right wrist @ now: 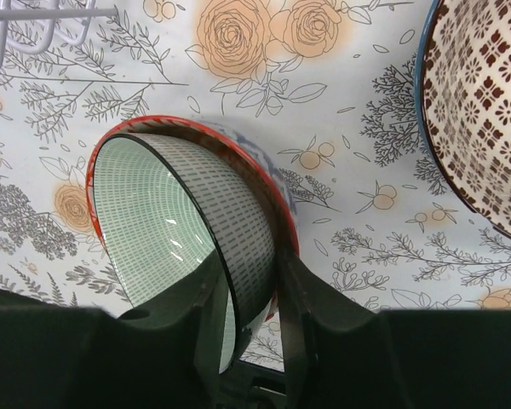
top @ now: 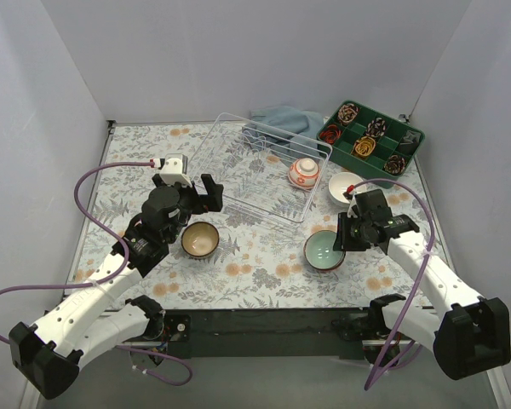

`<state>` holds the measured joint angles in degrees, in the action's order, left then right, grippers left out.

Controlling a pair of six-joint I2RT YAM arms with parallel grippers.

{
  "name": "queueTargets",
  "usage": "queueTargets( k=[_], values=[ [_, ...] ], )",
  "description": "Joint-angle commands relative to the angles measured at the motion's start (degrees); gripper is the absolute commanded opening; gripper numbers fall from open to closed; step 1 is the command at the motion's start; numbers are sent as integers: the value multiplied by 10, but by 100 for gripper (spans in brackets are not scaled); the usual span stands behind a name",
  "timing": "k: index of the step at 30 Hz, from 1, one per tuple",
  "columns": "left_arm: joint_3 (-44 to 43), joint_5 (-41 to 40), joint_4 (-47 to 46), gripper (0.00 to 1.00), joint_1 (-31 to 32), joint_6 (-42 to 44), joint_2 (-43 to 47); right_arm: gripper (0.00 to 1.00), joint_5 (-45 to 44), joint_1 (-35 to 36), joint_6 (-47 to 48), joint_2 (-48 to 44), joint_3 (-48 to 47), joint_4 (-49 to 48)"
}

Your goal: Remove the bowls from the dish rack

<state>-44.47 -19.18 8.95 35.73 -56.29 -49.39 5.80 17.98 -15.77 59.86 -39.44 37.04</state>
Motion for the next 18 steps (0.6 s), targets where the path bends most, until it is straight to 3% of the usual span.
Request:
queueTargets(
  k=[1, 18],
  values=[
    [5, -18, -6, 98, -4, 10, 10, 37, 15, -3, 7, -4, -7, -20],
    [6, -20, -6, 98, -4, 8, 12, 42, -36, -3, 25, -33, -61, 59]
  ],
)
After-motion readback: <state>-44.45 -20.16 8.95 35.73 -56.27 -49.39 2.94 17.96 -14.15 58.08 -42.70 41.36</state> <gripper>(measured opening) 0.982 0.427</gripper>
